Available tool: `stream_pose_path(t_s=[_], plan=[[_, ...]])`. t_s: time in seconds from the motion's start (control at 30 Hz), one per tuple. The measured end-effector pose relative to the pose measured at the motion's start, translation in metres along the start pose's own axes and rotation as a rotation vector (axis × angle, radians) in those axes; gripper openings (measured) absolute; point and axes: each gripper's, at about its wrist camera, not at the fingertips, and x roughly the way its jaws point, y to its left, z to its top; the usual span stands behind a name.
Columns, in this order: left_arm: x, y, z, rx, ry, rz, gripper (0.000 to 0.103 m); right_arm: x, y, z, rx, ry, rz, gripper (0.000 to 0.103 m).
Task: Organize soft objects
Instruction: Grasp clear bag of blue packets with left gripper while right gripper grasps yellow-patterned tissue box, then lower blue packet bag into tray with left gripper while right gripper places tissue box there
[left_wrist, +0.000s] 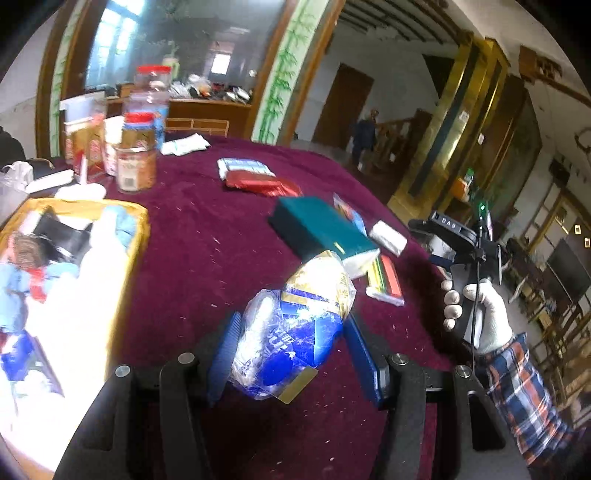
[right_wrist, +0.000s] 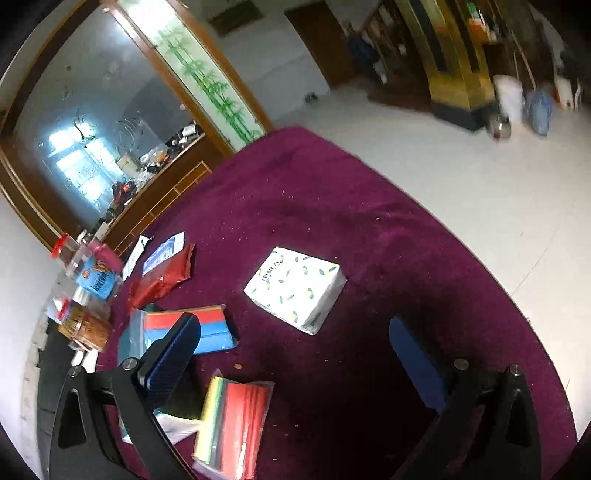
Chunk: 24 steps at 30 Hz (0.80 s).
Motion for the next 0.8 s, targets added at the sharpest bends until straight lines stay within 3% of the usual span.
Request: stream_pose_path(t_s=[0.07,0.17,0.27,0.47,0.53,0.57,0.63,0.77,0.8], plan=[[-0.01,0.005,0.004,0.011,-0.014,0.018,0.061,0.002,0.02,0.011,-0.125,0.007,-0.067,0.102],[-0.022,0.015,0.009,0.008,-0.043,0.01,0.061,0.017,0.049,0.018,-0.29,0.063,-0.084,0.102],[-0.032,0.026,0.007,-0.012,-0.049,0.019,0.061,0.037,0.067,0.014,-0.446,0.075,-0.184,0.102],[-0.053,0.057,-0.008,-0.083,-0.033,0.058,0.061,0.074,0.068,0.011,-0.555,0.141,-0.262,0.099],[-0.062,0.071,-0.01,-0.117,-0.04,0.095,0.061,0.081,0.065,0.011,-0.569,0.166,-0.266,0.077],[-0.066,0.075,-0.012,-0.127,-0.042,0.108,0.061,0.083,0.064,0.011,-0.575,0.174,-0.285,0.071],[-0.074,0.087,-0.013,-0.151,-0.052,0.144,0.061,0.08,0.062,0.01,-0.585,0.169,-0.302,0.064],[-0.087,0.108,-0.017,-0.189,-0.077,0.196,0.061,0.055,0.051,0.016,-0.505,0.159,-0.235,0.055],[-0.089,0.112,-0.018,-0.198,-0.082,0.208,0.061,0.044,0.049,0.016,-0.484,0.149,-0.218,0.044]])
